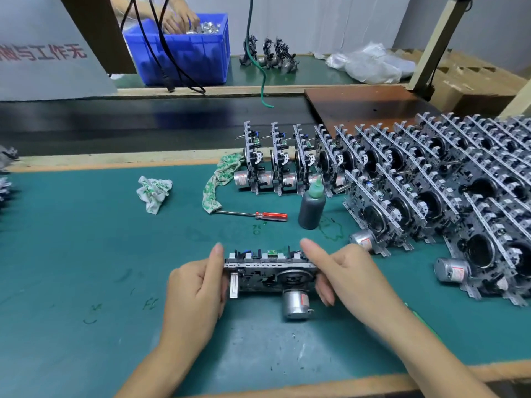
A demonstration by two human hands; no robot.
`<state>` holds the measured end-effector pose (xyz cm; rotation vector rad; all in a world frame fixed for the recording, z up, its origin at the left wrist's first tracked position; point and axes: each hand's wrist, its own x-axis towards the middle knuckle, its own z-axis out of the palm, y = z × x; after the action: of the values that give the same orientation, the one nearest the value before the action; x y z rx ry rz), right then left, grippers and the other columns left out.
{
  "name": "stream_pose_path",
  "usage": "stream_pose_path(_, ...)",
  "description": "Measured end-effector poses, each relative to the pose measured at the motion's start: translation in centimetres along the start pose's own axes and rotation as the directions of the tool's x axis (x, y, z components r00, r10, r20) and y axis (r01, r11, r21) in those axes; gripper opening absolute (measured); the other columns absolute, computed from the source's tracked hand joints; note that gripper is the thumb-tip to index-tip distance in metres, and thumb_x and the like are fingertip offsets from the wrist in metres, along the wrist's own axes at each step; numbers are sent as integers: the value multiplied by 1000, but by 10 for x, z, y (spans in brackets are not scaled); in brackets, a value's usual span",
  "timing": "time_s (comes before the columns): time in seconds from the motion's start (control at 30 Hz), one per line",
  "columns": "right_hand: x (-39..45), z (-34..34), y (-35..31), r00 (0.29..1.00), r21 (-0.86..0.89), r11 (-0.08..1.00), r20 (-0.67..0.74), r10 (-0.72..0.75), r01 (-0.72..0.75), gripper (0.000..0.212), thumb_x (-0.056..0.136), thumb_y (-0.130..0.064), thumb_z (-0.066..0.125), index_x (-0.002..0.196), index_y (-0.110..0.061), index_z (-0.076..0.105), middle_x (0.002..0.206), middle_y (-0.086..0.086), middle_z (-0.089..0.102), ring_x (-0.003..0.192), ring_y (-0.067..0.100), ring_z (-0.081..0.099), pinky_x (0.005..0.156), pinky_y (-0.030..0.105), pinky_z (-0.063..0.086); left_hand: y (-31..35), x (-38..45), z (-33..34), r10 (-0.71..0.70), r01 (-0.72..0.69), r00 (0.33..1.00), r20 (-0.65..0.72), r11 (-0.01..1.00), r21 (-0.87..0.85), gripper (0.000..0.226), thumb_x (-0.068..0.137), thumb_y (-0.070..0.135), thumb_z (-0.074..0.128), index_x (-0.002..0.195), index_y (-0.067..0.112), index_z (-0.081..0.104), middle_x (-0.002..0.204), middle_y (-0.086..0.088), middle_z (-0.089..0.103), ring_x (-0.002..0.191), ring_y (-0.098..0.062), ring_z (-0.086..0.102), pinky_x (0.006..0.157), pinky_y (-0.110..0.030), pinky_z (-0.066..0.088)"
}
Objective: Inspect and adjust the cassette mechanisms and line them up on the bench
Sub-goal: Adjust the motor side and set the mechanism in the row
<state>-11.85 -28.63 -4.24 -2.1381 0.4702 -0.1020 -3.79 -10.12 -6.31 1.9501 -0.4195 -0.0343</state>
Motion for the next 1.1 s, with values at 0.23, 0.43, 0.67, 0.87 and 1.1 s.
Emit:
stream_pose_path(0.23, -6, -24, 12, 986, -299, 941, 104, -134, 159, 57, 60, -91, 33, 98, -49, 44, 99, -30, 54, 100, -13, 47, 80, 15, 37, 12, 17, -23, 273, -251, 958, -84, 945, 212, 32, 82, 55, 46, 65, 30, 55, 75, 11, 61, 65, -6, 52, 59, -26, 41)
stream_pose_path(0.43, 3, -4, 11, 937, 188, 936, 126, -325, 299, 40, 67, -47, 71, 105, -45, 57, 109, -19, 61, 109, 8, 57, 96, 27, 42, 43, 25, -8, 502, -543, 824, 262, 833, 111, 25, 79, 47, 62, 88, 26, 73, 84, 16, 58, 84, -1, 50, 76, -14, 38)
stream_pose_path(0.67, 7, 2, 14, 952, 265, 924, 60, -301, 275, 33, 60, -41, 79, 90, -33, 68, 95, -12, 65, 98, 12, 61, 94, 37, 46, 43, 28, 3, 452, -482, 813, 366, 876, -12, 12, 74, 33, 73, 82, 25, 77, 68, 11, 54, 63, 3, 50, 60, -6, 32)
stream_pose_path(0.87, 11, 0, 12, 954, 271, 924, 56, -295, 270, 31, 56, -38, 81, 83, -32, 69, 91, -6, 68, 93, 13, 64, 91, 39, 47, 42, 29, 7, 464, -462, 823, 329, 882, -89, 7, 72, 24, 75, 75, 18, 77, 61, 13, 47, 58, 3, 46, 58, -5, 30)
stream_pose_path(1.1, 15, -1, 18, 948, 282, 919, 76, -308, 276, 39, 52, -39, 83, 89, -38, 71, 95, -10, 69, 97, 10, 63, 95, 32, 46, 41, 25, 9, 488, -513, 824, 288, 858, 14, 23, 76, 41, 65, 75, 21, 76, 62, 13, 42, 62, -1, 41, 62, -19, 32)
